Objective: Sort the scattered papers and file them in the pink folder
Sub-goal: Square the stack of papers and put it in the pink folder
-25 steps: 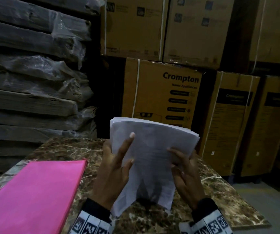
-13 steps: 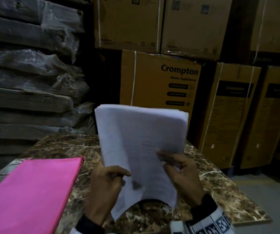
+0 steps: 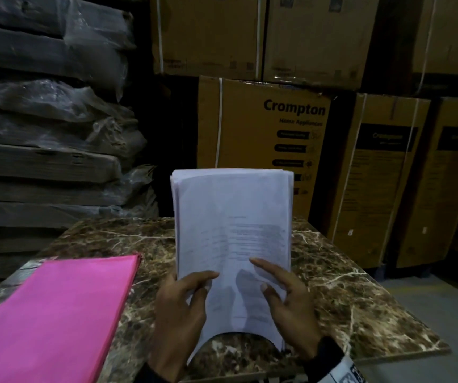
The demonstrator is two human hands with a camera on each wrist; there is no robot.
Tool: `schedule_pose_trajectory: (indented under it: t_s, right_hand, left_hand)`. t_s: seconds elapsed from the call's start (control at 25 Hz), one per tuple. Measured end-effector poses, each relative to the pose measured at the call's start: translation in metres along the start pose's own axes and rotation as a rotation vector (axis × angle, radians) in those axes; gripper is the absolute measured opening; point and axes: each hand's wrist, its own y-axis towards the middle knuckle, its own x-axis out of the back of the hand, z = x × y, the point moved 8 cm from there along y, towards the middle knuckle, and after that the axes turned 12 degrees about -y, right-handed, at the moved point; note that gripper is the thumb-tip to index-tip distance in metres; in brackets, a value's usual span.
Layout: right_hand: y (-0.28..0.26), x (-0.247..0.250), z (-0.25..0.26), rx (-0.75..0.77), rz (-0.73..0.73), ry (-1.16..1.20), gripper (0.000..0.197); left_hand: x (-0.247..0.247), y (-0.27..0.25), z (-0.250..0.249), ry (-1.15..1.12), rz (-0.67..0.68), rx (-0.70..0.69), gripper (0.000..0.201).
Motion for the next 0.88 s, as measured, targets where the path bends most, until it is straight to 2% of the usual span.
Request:
schedule_pose_trajectory:
  t_s: [0.16,0.28,0.4,0.48,0.56,0.64,0.76,0.88]
  right_hand:
    - [-0.007,0.005,0.0,0.01,-0.051,0.016,0.057]
    - [-0.024,-0.007,-0.018,-0.05,-0.002,0.019,0.053]
    - [-0.033,-0.015,-0.025,-0.054,0.026,-0.029,0.046]
    - [-0.032,-0.015,-0.029,-0.072,0.022,-0.036,0.053]
    - [-0.029,-0.007,-0.03,-0.093,-0.048,-0.043,0.065]
    - [-0.021,0.006,-0.026,-0.095,-0.117,-0.069,0.062]
    - [0.001,0.029,-0.008,-0.058,-0.148,-0.218,0.054]
    - [0.025,0.049,0.027,0.052,-0.149,-0.425,0.047]
  left_hand:
    - [0.002,-0.003,0.002,-0.049,-0.008,-0.009,0.043]
    - [-0.004,-0.018,0.021,-0.028,0.058,0.026,0.045]
    - [-0.004,-0.022,0.029,0.013,0.056,0.024,0.041]
    - [-0.004,-0.021,0.029,0.031,0.05,0.013,0.038]
    - [-0.005,-0.02,0.027,0.031,0.052,0.027,0.033]
    - [-0.006,-0.019,0.024,0.02,0.071,0.041,0.027]
    - [-0.003,-0.014,0.013,0.057,0.069,0.045,0.018]
    - [0.009,-0.005,-0.005,0.023,0.014,0.018,0.01]
